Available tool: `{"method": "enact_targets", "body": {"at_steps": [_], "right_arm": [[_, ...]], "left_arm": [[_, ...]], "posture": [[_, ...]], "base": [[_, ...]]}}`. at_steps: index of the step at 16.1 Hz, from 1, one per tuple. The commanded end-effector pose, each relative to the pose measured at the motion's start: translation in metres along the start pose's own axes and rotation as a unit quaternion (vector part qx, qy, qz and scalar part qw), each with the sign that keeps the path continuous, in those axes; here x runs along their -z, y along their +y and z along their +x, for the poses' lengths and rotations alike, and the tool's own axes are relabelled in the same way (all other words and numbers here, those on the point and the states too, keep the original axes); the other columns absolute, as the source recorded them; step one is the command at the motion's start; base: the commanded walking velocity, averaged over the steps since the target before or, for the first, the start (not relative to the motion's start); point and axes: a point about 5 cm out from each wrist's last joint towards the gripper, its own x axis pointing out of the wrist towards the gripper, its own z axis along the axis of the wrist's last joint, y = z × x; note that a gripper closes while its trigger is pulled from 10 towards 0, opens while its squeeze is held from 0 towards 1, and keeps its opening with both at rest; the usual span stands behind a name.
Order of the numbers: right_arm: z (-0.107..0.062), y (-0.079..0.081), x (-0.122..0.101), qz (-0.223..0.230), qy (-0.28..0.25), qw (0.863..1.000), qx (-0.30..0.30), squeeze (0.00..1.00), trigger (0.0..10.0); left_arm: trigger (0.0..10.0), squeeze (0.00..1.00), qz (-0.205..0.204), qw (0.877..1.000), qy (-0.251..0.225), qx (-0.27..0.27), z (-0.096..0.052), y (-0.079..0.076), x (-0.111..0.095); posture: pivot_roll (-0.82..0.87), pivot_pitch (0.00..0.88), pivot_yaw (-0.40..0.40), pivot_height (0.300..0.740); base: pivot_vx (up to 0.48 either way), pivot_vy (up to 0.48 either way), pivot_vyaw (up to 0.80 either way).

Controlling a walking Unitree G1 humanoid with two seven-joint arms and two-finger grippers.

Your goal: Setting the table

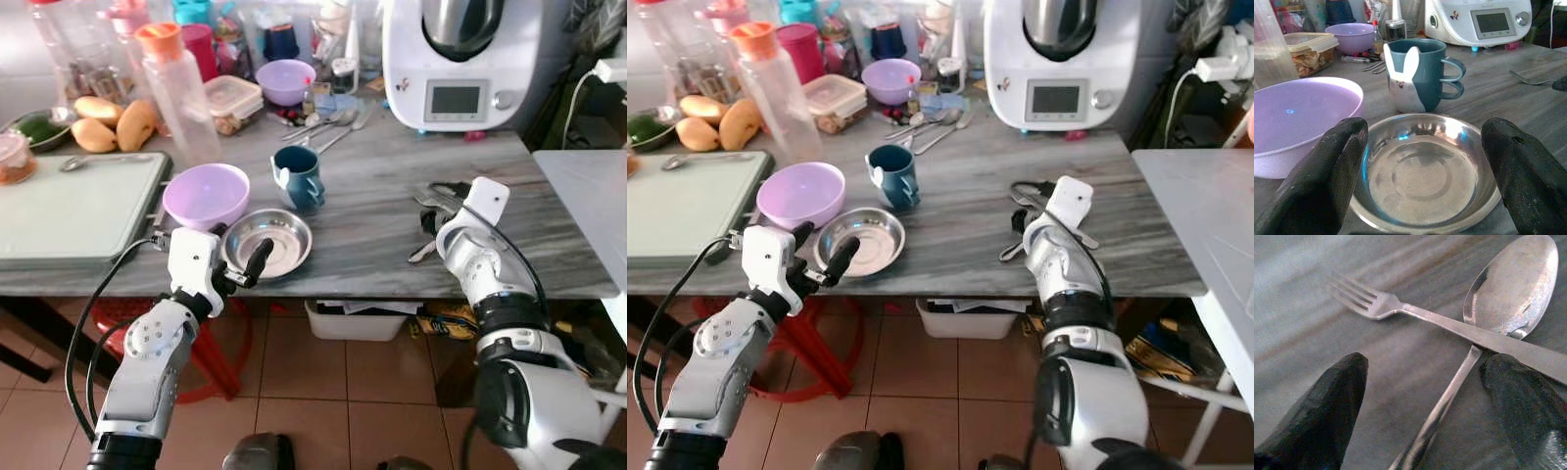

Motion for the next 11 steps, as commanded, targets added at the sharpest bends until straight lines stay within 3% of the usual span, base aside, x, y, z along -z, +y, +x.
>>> {"method": "enact_targets", "body": {"at_steps": [1, 2, 3, 4, 6, 7, 9, 10, 11], "right_arm": [[0.003, -0.01, 0.019, -0.039, 0.053, 0.998, 0.023, 0.0, 0.0], [0.003, -0.012, 0.021, -0.038, 0.063, 0.997, 0.03, 0.0, 0.0], [0.005, -0.014, 0.024, -0.039, 0.078, 0.996, 0.028, 0.0, 2.6], [0.005, -0.011, 0.022, 0.04, 0.088, 0.995, -0.022, 0.0, 3.3], [0.006, -0.018, 0.017, 0.075, 0.087, 0.993, -0.024, 0.0, 2.2], [0.007, -0.023, 0.016, 0.094, 0.089, 0.991, -0.018, 0.0, 2.5], [0.008, -0.03, 0.013, 0.136, 0.095, 0.986, -0.011, 0.0, 1.2], [0.008, -0.031, 0.013, 0.16, 0.102, 0.982, -0.013, 0.0, 1.4], [0.008, -0.032, 0.015, 0.166, 0.112, 0.98, -0.019, 0.0, 0.7]], "left_arm": [[10.0, 0.0, 0.006, 1.0, 0.005, 0.004, -0.001, 0.0, -0.001], [10.0, 0.0, 0.005, 1.0, 0.005, 0.005, -0.001, -0.001, -0.001], [10.0, 0.0, 0.004, 1.0, 0.005, 0.007, -0.001, -0.002, -0.001], [10.0, 0.0, 0.004, 1.0, 0.007, 0.009, -0.002, -0.002, 0.0], [10.0, 0.0, 0.004, 1.0, 0.011, 0.01, -0.004, -0.001, 0.001], [10.0, 0.0, 0.004, 1.0, 0.011, 0.01, -0.004, -0.002, 0.001], [10.0, 0.0, 0.004, 1.0, 0.015, 0.013, -0.005, -0.001, 0.001], [10.0, 0.0, 0.004, 1.0, 0.017, 0.013, -0.006, -0.001, 0.001], [10.0, 0.0, 0.004, 1.0, 0.017, 0.014, -0.006, -0.001, 0.001]], "posture": [[0.02, 0.017, 0.07, 0.74], [0.01, 0.018, 0.07, 0.74], [0.01, 0.023, 0.071, 0.74], [0.01, 0.026, 0.073, 0.74], [0.02, 0.03, 0.076, 0.74], [0.02, 0.03, 0.075, 0.74], [0.03, 0.031, 0.076, 0.74], [0.03, 0.031, 0.076, 0.74], [0.03, 0.029, 0.075, 0.74]], "base": [[0.0, 0.0, 0.0], [0.0, 0.0, 0.0], [0.0, 0.0, 0.0], [0.0, 0.0, 0.0], [0.0, 0.0, 0.0], [0.0, 0.0, 0.0], [0.0, 0.0, 0.0], [0.0, 0.0, 0.0], [0.0, 0.0, 0.0]]}}
